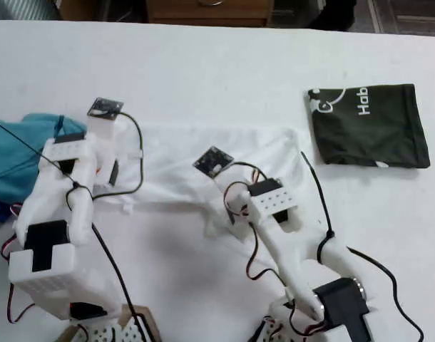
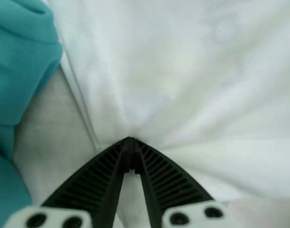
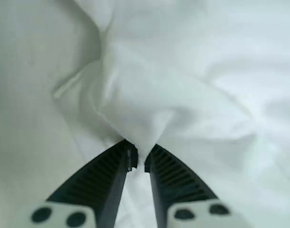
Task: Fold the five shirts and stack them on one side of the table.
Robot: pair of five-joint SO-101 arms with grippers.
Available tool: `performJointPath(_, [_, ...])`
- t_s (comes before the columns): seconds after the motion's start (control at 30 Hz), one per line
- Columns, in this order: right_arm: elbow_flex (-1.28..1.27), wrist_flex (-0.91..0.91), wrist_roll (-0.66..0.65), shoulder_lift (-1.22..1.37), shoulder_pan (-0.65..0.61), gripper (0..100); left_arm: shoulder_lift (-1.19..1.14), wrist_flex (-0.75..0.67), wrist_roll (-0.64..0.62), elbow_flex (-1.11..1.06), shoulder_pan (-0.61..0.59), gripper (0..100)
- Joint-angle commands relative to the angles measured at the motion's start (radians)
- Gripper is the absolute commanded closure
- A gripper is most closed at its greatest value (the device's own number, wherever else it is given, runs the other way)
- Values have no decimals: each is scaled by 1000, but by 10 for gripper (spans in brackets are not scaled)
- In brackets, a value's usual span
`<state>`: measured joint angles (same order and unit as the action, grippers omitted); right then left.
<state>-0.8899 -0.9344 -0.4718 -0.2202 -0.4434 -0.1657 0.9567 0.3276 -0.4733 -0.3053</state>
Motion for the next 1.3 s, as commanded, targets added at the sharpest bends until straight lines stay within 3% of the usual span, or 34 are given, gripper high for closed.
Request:
performJointPath(0.0, [37,-15,-11,-28,-15,979,15,-9,-3,-2,-2,973])
performJointPath(0.53, [29,-298,-130,-338,-19,979,14,-15,-3,-2,-2,973])
performJointPath(0.8, [-126,-159,-123,-337,-140,978,14,-20,-3,-2,-2,973])
performJointPath(0.97, [-170,-79,-121,-337,-76,976,14,-20,-3,-2,-2,973])
performJointPath(1.2, [-172,-136,-124,-337,-8,769,14,-21,-2,-4,15,973])
performJointPath(1.27, [-172,-154,-129,-337,-19,764,14,-21,-2,-4,15,973])
